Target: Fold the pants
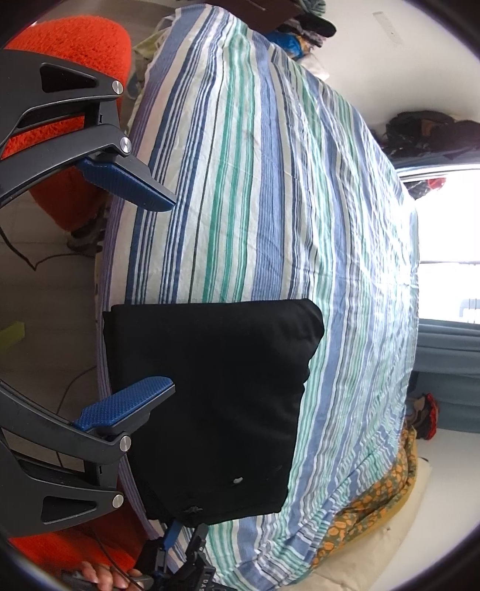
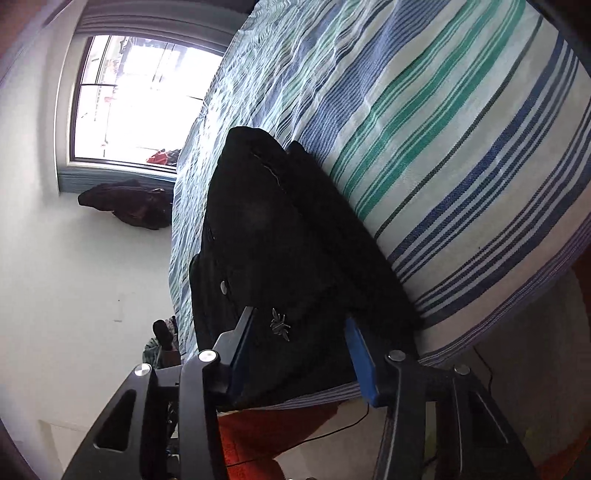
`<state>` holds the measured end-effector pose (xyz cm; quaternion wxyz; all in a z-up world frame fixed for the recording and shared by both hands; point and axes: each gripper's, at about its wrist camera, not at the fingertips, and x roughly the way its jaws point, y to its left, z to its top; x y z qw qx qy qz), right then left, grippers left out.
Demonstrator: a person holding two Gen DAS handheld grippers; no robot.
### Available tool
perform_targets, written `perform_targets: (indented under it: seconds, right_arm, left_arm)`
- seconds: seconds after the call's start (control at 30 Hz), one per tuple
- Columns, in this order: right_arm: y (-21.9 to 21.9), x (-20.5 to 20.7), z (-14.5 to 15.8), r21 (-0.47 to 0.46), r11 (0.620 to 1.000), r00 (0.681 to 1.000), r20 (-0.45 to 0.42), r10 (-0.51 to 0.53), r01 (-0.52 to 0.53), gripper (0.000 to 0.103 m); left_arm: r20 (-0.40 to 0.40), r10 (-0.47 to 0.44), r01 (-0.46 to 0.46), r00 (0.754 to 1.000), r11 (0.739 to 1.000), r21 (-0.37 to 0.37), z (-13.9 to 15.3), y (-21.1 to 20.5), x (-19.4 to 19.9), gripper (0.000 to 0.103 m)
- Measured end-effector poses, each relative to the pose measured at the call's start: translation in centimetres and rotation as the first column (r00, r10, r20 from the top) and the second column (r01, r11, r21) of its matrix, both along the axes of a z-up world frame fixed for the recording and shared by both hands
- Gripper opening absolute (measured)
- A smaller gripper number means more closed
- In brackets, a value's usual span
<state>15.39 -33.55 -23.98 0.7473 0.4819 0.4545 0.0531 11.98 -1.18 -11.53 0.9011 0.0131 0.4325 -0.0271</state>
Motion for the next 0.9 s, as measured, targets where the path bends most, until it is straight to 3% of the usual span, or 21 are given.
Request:
perform_targets:
  seconds: [0.03, 0.2, 0.27, 0.4, 0.47, 0.5, 0.53, 0.57, 0.7, 0.9]
  right_arm:
    - [-0.1, 0.0, 0.1, -0.041, 0.999, 1.0, 0.003, 0.0, 0.0, 0.016]
    - [0.1, -1.2, 2.2, -0.066, 0.997, 0.996, 0.086, 0.032, -0.026, 0.012]
    - [0.1, -1.9, 2.8, -0.063, 0.997, 0.993, 0.105, 0.049, -0.043, 0.001]
    - [-0.4, -3.2, 3.0, -0.124, 0.99, 0.992, 0.096, 0.085, -0.073, 0.001]
    - [-1.0, -3.2, 2.4, -0.102, 0.994, 0.995, 0.088, 0.057, -0.048, 0.007]
    - [-1.5, -3.2, 2.1, -0.072, 0.997, 0.996, 0.087, 0.031, -0.024, 0.016]
    - [-2.1, -3.3, 1.8, -0.029, 1.0, 0.995, 0.099, 0.012, -0.009, 0.038]
    - [-2.3, -3.0, 1.4, 0.009, 1.0, 0.995, 0.101, 0.0, -0.001, 0.043]
    - [-2.6, -1.9, 0.1, 0.141, 0.99, 0.997, 0.075, -0.009, -0.001, 0.043]
    - [-2.4, -0.2, -1.2, 0.146, 0.988, 0.999, 0.008, -0.049, 0.047, 0.041]
  left_arm:
    - [-0.003, -0.001, 0.001, 1.0, 1.0, 0.0, 0.0, 0.0, 0.0, 0.092]
    - [0.007, 0.003, -0.003, 1.0, 1.0, -0.002, 0.2, 0.2, -0.1, 0.092]
    - [0.007, 0.007, -0.007, 1.0, 1.0, -0.009, 0.2, 0.3, -0.1, 0.092]
    - [0.01, 0.005, -0.005, 1.0, 1.0, -0.007, 0.3, 0.3, -0.1, 0.092]
    - [0.01, 0.003, -0.003, 1.0, 1.0, -0.008, 0.3, 0.2, -0.1, 0.092]
    - [0.009, 0.002, -0.002, 1.0, 1.0, -0.006, 0.3, 0.1, -0.1, 0.092]
    - [0.008, 0.0, 0.0, 1.0, 1.0, -0.003, 0.2, 0.1, -0.1, 0.092]
    - [0.007, -0.001, 0.001, 1.0, 1.0, -0.001, 0.2, 0.0, -0.1, 0.092]
    - [0.006, -0.002, 0.002, 1.0, 1.0, 0.0, 0.1, 0.0, 0.0, 0.092]
    - [0.003, -0.001, 0.001, 1.0, 1.0, 0.0, 0.1, 0.0, 0.2, 0.092]
